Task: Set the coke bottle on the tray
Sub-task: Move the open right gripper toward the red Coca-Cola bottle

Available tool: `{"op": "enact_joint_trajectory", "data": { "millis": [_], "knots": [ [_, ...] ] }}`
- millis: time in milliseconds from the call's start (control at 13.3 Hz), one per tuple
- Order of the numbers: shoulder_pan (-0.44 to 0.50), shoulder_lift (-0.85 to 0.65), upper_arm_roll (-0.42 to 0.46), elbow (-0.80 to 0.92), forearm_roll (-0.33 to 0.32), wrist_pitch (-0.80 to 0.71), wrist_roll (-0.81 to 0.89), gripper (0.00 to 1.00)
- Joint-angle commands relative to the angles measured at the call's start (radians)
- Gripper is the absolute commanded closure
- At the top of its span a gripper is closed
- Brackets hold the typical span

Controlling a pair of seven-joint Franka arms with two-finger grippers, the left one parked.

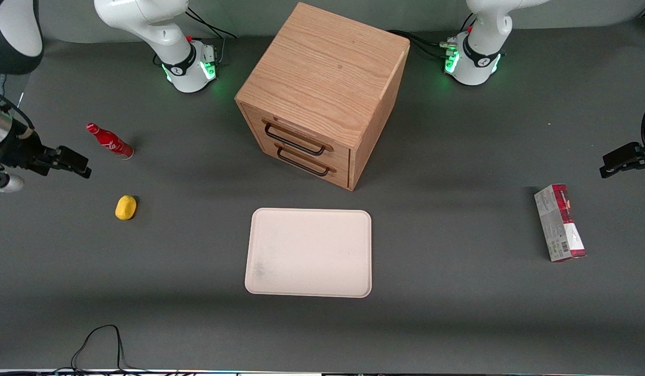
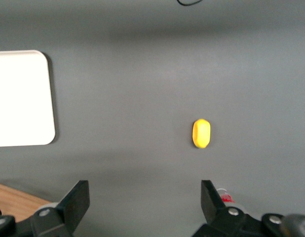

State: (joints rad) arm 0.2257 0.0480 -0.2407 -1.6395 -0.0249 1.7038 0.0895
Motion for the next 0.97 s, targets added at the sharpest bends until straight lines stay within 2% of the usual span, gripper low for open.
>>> {"op": "enact_joint_trajectory", "data": {
  "millis": [0,225,450,600,750,900],
  "knots": [
    [-0.006,0.039,0.021,0.075,0.023,-0.047,0.023,0.00],
    [-0.011,0.021,0.006,0.046,0.023,-0.130,-0.019,0.00],
    [-0.009,-0.130,-0.067,-0.206,0.002,-0.063,-0.108,0.00],
    [-0.008,-0.262,-0.144,-0.430,-0.100,0.058,-0.184,0.00],
    [-0.008,-0.373,-0.259,-0.663,-0.153,0.222,-0.255,0.00],
    [-0.006,-0.436,-0.369,-0.822,-0.292,0.353,-0.271,0.00]
  ]
}}
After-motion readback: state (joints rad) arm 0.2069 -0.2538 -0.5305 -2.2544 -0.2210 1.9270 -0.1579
